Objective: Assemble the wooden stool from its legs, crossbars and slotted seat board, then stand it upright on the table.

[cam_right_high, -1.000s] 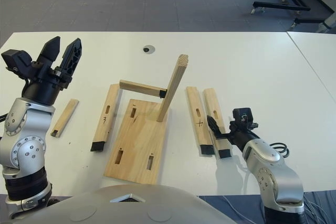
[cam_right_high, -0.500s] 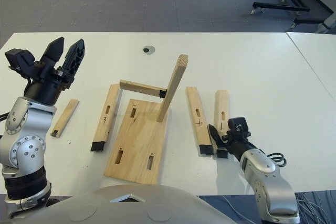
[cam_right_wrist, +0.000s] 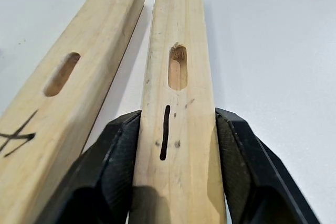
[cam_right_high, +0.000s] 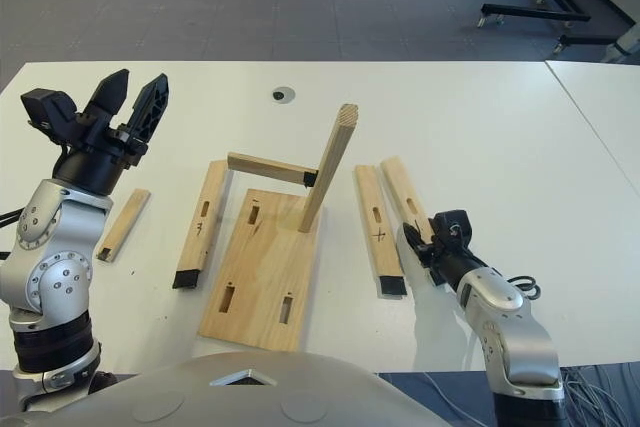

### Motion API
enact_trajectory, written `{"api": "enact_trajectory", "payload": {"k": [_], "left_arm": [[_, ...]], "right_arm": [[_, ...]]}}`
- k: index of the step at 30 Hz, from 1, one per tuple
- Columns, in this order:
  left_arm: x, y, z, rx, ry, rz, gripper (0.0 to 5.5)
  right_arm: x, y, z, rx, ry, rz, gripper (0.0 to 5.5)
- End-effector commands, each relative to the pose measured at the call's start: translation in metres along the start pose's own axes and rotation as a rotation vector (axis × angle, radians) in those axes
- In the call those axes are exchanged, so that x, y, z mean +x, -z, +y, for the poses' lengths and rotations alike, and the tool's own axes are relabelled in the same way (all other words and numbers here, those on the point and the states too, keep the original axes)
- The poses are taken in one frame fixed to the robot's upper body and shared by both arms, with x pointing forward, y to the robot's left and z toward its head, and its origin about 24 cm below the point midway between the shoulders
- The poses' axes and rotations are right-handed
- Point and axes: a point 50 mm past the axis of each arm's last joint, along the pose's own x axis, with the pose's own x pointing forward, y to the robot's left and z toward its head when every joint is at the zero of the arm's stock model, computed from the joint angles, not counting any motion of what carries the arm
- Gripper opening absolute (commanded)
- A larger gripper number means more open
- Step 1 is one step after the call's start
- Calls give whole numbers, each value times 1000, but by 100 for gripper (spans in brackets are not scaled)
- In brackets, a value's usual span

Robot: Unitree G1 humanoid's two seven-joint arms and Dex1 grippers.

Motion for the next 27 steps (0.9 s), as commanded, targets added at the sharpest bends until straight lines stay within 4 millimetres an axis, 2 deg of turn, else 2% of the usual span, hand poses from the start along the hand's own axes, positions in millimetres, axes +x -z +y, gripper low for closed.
{"api": "enact_trajectory", "payload": {"k": [1,4,6,9,11,16,21,27], "left_arm": [[1,-2,2,12,-2,-20,358],[8,-7,9,9,-40,-58,358],[14,-14,10,-15,-23,-92,358],[23,-17,8,-70,36,-56,358],[29,-18,-3,-146,151,-15,358],[30,-34,-43,-323,565,-19,358],[17,-41,-73,-514,941,15,358],[17,-43,-82,-677,1097,77,358]], "right_arm": [[7,-21,-10,76,49,-117,201],[-4,-90,9,149,-135,-468,201],[-15,-122,12,152,-214,-630,201],[-30,-154,19,164,-360,-784,201],[-42,-169,32,150,-506,-844,201],[-64,-177,64,131,-842,-872,201],[-69,-172,83,138,-1061,-822,201],[-66,-164,101,157,-1210,-760,201]]}}
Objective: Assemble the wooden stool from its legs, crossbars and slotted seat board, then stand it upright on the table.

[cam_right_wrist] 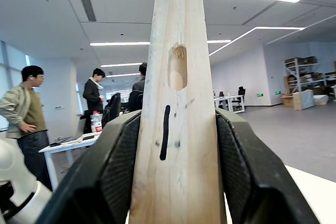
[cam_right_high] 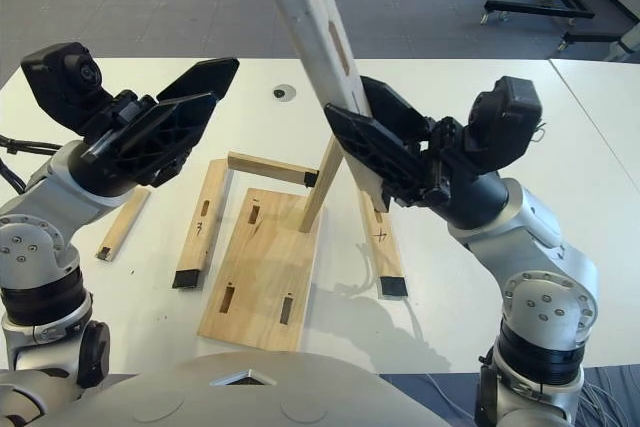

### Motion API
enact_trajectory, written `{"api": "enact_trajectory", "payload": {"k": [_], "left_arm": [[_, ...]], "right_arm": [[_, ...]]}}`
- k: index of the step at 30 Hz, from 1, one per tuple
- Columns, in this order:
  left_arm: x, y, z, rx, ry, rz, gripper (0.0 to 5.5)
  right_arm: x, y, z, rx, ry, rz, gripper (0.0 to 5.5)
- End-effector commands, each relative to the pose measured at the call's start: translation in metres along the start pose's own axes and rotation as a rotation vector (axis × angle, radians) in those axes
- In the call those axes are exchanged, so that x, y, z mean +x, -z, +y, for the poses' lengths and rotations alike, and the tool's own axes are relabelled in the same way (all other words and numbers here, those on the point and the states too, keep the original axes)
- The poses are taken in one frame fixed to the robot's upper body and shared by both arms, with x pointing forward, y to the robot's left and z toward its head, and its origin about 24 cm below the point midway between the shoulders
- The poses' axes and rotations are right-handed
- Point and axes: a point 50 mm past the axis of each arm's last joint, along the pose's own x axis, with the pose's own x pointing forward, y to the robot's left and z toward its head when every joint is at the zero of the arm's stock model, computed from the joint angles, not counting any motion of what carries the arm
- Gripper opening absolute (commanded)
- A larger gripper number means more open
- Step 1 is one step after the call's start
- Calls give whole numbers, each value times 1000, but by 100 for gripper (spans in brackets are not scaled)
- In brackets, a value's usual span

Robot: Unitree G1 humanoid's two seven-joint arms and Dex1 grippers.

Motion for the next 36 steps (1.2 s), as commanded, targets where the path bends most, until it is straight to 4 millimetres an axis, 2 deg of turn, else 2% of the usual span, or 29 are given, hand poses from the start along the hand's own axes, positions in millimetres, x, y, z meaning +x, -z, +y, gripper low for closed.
{"api": "enact_trajectory", "payload": {"k": [1,8,24,33,36], "left_arm": [[7,1,1,-51,41,31,358],[14,11,5,-64,12,104,358],[16,18,3,-111,35,151,358],[15,21,3,-110,34,162,223],[15,22,3,-109,32,162,220]], "right_arm": [[8,9,6,63,-89,25,201],[14,23,17,137,-172,43,201],[13,37,12,152,-165,48,201],[8,42,10,160,-153,69,201],[4,45,9,156,-145,84,201]]}}
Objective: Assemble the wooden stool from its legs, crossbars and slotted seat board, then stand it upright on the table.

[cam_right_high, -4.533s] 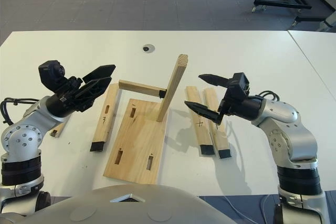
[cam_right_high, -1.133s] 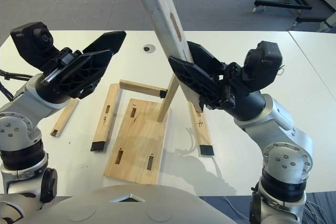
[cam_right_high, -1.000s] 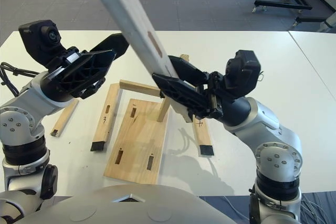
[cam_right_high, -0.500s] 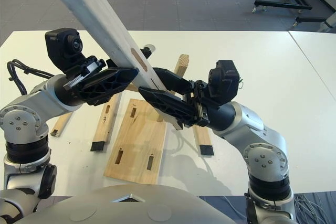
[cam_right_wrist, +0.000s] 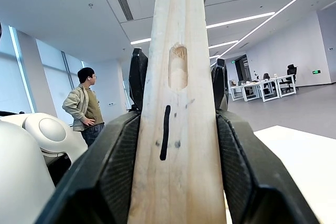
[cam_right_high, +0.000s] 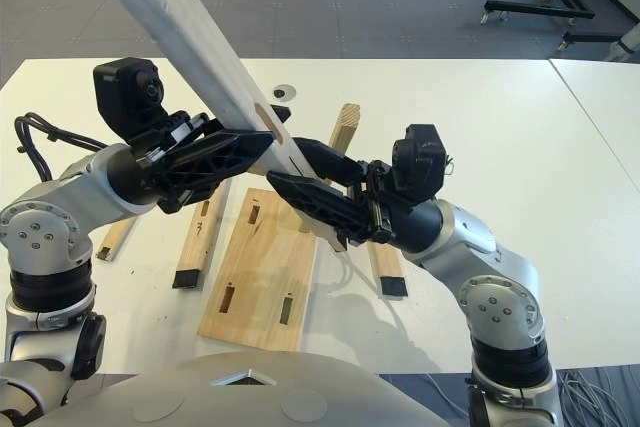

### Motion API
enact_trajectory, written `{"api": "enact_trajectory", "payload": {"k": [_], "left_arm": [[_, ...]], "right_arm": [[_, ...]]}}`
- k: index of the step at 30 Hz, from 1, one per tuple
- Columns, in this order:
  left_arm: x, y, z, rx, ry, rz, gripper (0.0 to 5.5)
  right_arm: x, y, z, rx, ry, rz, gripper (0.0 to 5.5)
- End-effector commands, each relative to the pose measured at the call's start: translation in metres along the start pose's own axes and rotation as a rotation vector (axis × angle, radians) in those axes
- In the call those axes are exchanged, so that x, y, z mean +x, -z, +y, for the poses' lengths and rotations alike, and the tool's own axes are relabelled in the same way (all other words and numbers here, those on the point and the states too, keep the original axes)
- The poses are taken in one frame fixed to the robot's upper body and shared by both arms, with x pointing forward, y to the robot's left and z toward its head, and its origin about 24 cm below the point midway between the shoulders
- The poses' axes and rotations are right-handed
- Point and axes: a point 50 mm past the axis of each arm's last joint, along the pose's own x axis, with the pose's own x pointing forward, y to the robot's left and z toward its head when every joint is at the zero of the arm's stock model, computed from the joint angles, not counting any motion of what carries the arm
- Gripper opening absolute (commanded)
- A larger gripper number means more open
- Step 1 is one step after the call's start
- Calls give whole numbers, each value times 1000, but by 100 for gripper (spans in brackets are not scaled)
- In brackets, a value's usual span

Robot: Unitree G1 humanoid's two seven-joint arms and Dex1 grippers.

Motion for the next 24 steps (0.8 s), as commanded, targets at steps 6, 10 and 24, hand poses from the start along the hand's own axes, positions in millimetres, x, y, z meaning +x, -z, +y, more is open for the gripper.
{"api": "enact_trajectory", "payload": {"k": [6,10,24], "left_arm": [[-2,8,6,32,-52,44,217],[-5,12,7,29,-53,63,213],[-13,20,13,69,-92,111,209]], "right_arm": [[-4,2,1,-47,6,49,201],[-2,-2,2,-62,3,62,201],[-4,-10,2,-91,26,49,201]]}}
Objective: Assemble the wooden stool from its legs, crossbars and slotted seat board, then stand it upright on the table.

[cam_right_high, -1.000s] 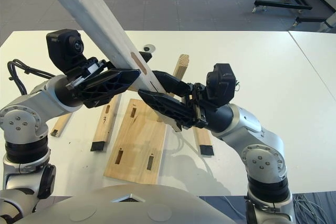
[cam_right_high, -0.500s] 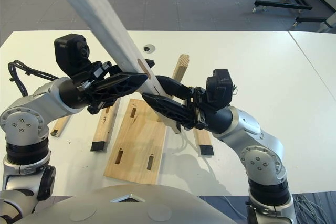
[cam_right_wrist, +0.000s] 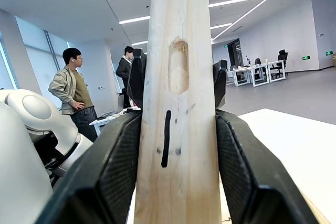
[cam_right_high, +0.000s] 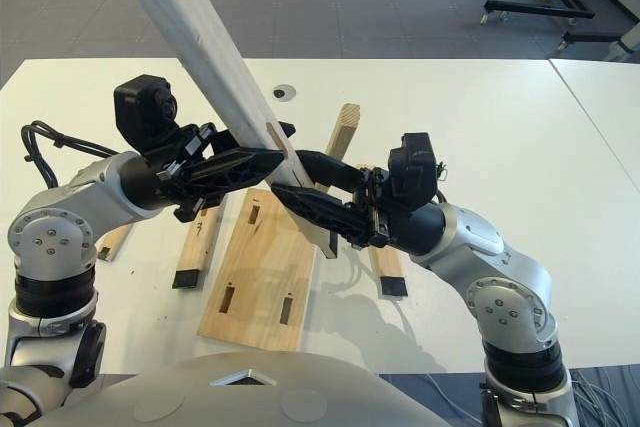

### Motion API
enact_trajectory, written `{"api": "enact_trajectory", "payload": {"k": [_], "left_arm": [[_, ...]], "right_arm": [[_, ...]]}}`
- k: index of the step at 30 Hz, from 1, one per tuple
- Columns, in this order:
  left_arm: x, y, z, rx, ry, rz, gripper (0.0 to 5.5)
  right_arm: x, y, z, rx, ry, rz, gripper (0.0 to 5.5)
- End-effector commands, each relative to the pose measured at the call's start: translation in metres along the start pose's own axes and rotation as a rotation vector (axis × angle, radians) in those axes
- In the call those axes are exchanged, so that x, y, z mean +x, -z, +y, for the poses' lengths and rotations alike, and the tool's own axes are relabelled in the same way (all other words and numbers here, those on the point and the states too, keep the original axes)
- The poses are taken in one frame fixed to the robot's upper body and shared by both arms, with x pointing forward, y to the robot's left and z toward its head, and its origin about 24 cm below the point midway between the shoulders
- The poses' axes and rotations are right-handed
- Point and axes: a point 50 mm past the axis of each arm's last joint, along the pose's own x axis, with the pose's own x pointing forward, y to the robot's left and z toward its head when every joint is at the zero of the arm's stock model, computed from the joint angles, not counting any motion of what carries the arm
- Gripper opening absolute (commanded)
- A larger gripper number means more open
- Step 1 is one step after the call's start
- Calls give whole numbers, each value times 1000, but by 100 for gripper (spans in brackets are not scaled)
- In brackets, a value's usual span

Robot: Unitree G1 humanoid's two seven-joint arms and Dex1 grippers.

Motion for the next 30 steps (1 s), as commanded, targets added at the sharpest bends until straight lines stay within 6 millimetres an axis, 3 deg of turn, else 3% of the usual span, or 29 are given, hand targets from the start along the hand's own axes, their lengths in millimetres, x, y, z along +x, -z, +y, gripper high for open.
{"api": "enact_trajectory", "payload": {"k": [1,11,21,30], "left_arm": [[-6,10,3,9,-61,64,209],[1,9,2,34,-68,48,356],[-1,2,-2,38,-25,-15,360],[2,6,0,32,-29,17,360]], "right_arm": [[2,-12,4,-57,-19,-49,201],[-5,-8,3,-44,-15,-53,201],[-17,10,-2,7,6,-19,201],[11,1,5,4,-23,-35,201]]}}
